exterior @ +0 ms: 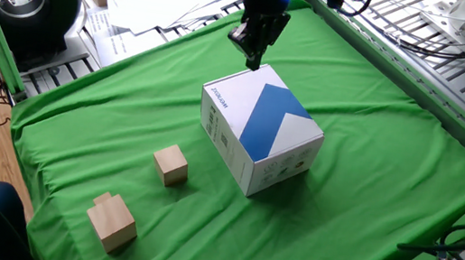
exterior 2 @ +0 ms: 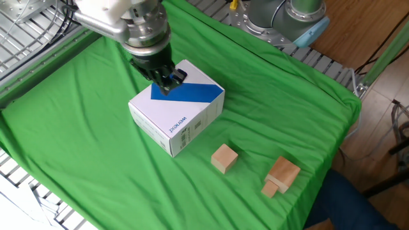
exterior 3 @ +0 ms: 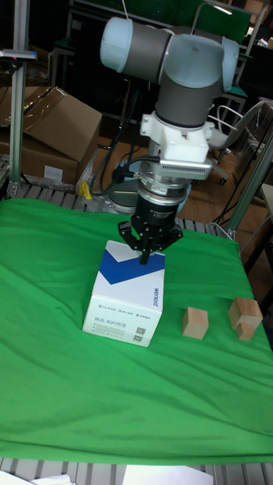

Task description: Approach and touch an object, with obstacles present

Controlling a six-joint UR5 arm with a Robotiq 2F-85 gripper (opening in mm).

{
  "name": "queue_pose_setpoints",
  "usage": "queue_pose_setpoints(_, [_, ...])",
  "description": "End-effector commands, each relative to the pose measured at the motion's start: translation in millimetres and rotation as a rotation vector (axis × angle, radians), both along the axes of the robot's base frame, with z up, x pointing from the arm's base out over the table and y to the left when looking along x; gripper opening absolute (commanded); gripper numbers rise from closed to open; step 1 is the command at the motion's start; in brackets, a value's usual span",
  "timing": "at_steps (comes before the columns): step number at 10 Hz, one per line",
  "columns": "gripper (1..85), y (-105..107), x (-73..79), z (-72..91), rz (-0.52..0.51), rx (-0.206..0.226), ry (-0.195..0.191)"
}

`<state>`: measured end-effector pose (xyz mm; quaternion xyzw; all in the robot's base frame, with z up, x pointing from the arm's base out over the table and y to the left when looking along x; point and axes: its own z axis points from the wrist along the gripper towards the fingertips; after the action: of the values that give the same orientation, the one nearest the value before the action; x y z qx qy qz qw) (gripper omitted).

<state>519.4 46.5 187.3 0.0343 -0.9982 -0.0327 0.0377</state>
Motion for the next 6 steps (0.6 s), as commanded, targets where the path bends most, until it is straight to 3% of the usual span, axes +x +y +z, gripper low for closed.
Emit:
queue_pose_setpoints(1, [2.3,42.3,-9.5,-4.2,-0.181,-0.033,0.024])
queue_pose_setpoints(3, [2.3,45.1,-12.9,-5.7,-0.204,-0.084,0.037])
queue_pose_setpoints(5, [2.3,54.9,-12.1,-4.4,-0.235,-0.060,0.047])
queue_pose_setpoints(6, [2.3,48.6,-11.7,-4.3,-0.230,-0.085,0.043])
